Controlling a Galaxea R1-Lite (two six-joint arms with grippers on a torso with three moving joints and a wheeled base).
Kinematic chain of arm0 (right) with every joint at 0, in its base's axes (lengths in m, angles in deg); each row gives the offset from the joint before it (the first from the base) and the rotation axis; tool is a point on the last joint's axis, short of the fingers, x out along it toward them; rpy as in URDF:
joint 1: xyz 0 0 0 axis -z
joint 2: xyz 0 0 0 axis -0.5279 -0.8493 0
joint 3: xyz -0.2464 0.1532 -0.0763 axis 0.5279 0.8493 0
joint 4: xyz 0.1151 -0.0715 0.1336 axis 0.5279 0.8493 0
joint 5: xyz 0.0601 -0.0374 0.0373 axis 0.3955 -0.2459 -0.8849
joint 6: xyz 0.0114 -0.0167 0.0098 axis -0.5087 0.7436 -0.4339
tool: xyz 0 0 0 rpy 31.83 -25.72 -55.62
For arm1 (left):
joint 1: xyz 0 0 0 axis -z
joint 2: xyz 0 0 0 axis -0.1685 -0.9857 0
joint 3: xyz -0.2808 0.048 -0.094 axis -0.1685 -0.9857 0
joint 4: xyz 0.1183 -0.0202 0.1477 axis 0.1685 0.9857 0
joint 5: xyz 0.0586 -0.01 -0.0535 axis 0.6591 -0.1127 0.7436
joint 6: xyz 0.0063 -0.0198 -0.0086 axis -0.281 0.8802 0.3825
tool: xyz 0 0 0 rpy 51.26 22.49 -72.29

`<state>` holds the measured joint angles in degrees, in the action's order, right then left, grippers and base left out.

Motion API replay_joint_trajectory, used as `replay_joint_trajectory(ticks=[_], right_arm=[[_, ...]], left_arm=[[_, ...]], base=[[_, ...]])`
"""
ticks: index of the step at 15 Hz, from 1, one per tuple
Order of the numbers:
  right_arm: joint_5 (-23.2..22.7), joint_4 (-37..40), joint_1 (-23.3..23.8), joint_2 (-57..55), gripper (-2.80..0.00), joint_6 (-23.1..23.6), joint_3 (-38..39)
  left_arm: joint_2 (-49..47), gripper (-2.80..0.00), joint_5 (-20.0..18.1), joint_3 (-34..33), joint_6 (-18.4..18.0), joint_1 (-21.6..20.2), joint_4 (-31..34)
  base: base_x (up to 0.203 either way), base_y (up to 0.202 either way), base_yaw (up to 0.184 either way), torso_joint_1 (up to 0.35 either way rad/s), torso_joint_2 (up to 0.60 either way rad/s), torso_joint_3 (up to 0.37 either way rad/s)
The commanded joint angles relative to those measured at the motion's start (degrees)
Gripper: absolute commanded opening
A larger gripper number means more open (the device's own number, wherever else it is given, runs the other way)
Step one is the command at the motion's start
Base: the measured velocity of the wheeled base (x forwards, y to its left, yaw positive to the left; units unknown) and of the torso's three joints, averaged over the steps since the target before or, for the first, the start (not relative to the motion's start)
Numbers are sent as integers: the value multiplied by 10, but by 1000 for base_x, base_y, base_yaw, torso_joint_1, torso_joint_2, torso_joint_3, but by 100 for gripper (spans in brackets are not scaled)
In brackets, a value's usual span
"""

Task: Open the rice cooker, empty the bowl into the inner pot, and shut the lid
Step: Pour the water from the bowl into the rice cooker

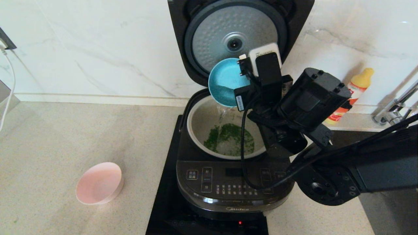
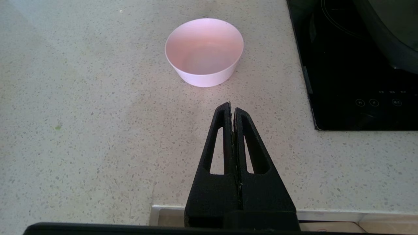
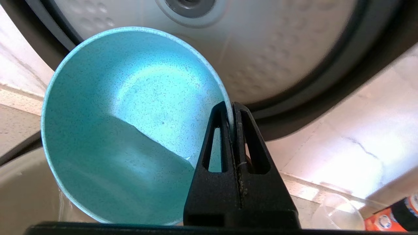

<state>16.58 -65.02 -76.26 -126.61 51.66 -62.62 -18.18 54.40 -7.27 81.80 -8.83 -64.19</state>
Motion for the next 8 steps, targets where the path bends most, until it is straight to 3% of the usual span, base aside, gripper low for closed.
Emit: replay_joint_trajectory(ticks=[1,8], right_arm=[[2,-30,-4,2,-280,11,25],[-1,-141,-4,-26,-280,36,66]], left_arm=[[0,-280,0,0,0,0,0],[0,-280,0,0,0,0,0]], base=[[0,0,0,0,0,0],[0,0,0,0,0,0]])
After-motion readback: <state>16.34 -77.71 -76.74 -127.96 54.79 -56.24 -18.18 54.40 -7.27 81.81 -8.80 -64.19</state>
